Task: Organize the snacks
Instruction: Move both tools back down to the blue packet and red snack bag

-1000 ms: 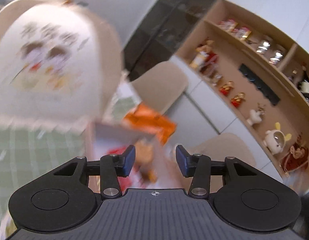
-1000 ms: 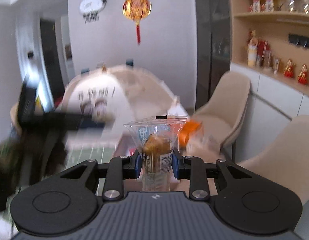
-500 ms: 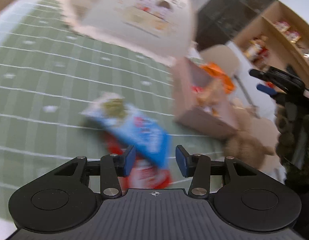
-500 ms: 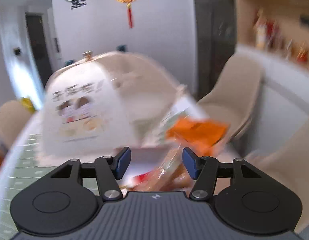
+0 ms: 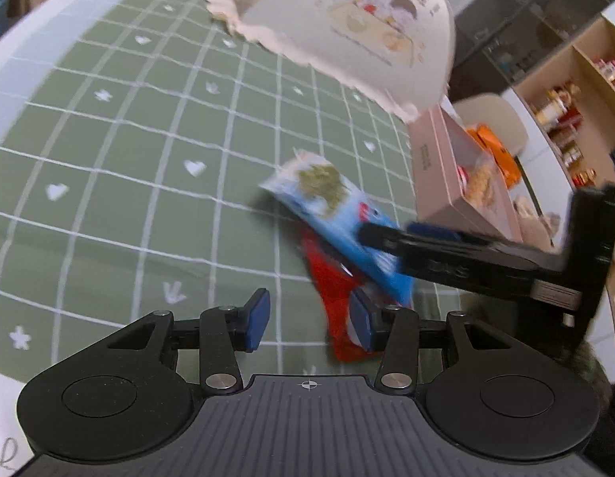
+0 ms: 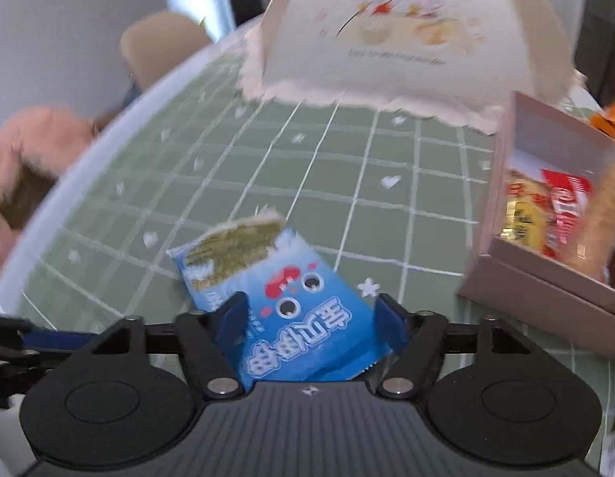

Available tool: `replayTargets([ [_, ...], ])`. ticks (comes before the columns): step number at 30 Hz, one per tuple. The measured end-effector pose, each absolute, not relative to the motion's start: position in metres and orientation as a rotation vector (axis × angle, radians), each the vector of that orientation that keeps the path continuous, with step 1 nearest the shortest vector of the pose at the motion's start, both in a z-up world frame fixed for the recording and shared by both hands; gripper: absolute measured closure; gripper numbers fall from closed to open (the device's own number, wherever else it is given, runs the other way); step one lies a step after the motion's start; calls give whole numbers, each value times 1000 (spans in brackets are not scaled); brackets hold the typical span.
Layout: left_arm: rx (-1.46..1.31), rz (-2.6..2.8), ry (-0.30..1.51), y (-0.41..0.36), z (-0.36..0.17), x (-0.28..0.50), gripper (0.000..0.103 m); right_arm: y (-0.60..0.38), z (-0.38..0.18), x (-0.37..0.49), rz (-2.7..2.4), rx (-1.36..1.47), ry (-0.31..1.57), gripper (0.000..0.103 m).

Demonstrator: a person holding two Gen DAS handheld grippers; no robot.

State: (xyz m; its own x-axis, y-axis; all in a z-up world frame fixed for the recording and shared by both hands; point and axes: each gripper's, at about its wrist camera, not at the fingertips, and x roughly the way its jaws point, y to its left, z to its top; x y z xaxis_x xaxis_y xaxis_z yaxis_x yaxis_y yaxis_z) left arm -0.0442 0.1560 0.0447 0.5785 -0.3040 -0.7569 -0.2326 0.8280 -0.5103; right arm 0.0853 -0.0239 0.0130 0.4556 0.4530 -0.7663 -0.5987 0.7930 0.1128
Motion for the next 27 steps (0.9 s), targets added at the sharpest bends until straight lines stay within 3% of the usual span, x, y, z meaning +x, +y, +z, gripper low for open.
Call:
replayTargets([
  [3,-622,-74,1003,151,38,-40,54,-31,12,83,684,-108,930,19],
  [6,-601,-78,1016,147,35,-41,54,-46,8,79,687,-44,955,27],
  [8,-592,-79,1020,144,33,-39,54,-61,7,77,667,0,963,38],
  [11,-594,-92,1025,141,32,-35,54,-91,10,64,613,54,969,44],
  [18,-544,-120,1022,125,31,-19,54,-130,8,35,475,-8,936,43],
  [22,-507,-58,994,126,37,-16,54,-132,24,21,536,-40,857,24],
  [27,-486,-30,963,141,47,-21,54,-101,34,22,608,-103,782,24],
])
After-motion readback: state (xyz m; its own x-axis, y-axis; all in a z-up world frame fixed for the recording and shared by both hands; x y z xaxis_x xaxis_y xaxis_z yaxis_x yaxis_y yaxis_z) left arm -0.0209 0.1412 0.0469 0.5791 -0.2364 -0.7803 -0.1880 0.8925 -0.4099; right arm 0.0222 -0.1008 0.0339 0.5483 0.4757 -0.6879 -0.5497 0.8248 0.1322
